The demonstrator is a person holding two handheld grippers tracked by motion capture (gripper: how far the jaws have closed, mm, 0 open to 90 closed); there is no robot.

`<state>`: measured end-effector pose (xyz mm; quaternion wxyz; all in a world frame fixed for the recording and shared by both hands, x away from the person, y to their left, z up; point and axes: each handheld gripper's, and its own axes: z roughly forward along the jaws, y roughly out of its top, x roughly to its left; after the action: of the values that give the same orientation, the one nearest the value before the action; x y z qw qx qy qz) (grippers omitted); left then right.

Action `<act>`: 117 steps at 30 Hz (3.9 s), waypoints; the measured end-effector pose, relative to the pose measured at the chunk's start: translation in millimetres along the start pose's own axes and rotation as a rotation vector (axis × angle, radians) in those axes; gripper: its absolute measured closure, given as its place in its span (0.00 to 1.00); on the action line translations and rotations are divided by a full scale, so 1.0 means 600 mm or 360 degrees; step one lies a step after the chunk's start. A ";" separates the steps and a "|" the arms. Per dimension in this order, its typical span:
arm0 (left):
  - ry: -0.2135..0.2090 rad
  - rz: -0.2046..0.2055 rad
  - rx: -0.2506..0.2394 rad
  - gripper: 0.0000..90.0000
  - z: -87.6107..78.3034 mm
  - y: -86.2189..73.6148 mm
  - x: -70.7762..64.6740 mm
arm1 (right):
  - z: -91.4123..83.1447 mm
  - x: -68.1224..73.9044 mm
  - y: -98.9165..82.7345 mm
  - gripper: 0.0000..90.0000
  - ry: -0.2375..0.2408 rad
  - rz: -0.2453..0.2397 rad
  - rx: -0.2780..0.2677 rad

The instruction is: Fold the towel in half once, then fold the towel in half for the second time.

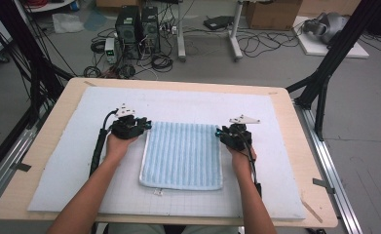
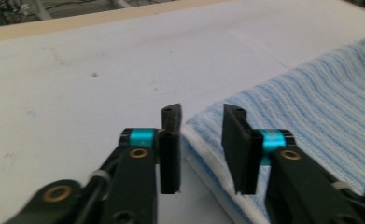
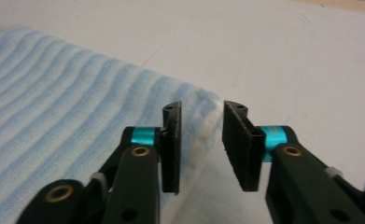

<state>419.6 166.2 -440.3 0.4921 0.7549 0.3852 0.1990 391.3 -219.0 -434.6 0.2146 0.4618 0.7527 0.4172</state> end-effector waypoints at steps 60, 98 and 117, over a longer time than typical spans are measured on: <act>-0.0166 -0.0095 -0.0298 0.19 -0.112 -0.027 0.005 | -0.129 -0.022 -0.036 0.12 0.0054 -0.0118 -0.0151; -0.0063 0.0035 0.0287 0.50 0.044 0.012 0.030 | -0.121 -0.024 -0.042 0.12 0.0126 -0.0071 -0.0077; -0.0180 -0.0004 0.0302 0.95 0.047 0.006 0.024 | -0.082 -0.024 -0.035 0.12 0.0177 -0.0025 0.0032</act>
<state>449.4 160.1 -450.6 0.4397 0.8075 0.3750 0.1180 352.5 -257.4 -425.4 0.1709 0.4342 0.7712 0.4330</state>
